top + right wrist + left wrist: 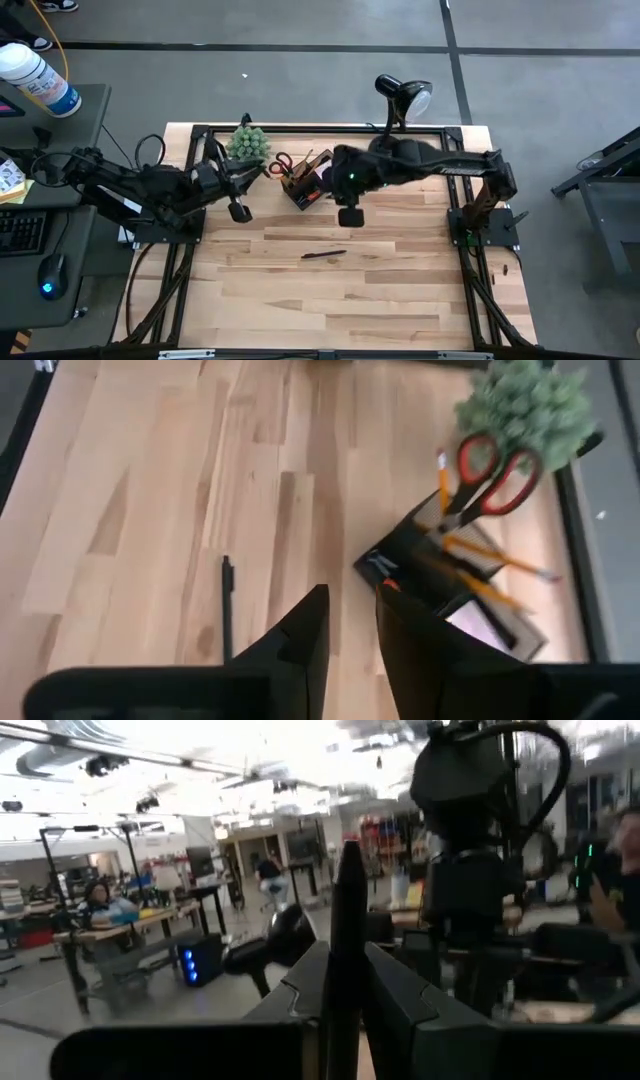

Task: Pick and place office supplies into organizer
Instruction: Put the top black pen into the black desk organizer

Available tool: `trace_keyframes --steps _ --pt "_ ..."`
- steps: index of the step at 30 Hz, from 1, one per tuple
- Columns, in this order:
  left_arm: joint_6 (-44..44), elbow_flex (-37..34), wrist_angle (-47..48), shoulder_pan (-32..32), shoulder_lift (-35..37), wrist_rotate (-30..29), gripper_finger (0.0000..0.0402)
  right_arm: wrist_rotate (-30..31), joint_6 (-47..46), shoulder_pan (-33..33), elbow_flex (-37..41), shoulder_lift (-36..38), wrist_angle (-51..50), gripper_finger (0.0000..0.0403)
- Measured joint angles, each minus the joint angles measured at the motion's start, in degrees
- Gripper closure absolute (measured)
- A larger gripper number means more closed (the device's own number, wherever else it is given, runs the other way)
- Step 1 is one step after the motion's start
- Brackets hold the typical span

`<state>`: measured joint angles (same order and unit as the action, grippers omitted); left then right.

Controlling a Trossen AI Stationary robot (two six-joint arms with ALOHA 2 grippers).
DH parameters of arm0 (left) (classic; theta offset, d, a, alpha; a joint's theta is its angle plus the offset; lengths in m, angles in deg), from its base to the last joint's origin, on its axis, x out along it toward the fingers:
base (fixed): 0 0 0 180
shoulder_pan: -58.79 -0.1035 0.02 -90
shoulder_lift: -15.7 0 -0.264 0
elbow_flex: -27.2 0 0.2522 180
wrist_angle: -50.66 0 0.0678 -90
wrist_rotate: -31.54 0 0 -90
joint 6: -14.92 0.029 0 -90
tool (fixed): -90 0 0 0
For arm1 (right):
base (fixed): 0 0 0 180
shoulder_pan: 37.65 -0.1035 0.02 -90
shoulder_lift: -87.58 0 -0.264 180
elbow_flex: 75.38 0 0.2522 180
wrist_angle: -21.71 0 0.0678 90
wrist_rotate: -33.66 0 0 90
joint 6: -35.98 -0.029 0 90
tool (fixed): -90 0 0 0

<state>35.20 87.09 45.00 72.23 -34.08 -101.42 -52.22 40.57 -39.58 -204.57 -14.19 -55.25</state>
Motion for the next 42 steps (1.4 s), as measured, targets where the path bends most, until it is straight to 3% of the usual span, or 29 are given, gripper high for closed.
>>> trace_keyframes --steps 10,18,27,32,42 --pt "-8.1 0.0 9.1 -8.3 -1.2 6.2 0.0375 2.4 -11.8 -2.9 26.4 8.5 18.6 0.0381" --pt "-12.0 0.0 9.0 -15.5 -7.7 15.2 0.0381 12.6 -24.5 -6.7 38.3 15.9 26.6 0.0399" --pt "-13.0 0.0 5.5 -22.5 -17.6 23.8 0.0378 16.8 -31.6 -11.6 43.7 19.0 33.4 0.0401" --pt "-17.9 0.0 0.9 -27.3 -22.1 24.1 0.0381 20.3 -31.6 -14.9 43.7 19.0 34.8 0.0401" --pt "-22.3 0.0 1.4 -32.4 -28.7 24.0 0.0376 24.2 -31.8 -16.1 43.7 19.0 34.8 0.0401"
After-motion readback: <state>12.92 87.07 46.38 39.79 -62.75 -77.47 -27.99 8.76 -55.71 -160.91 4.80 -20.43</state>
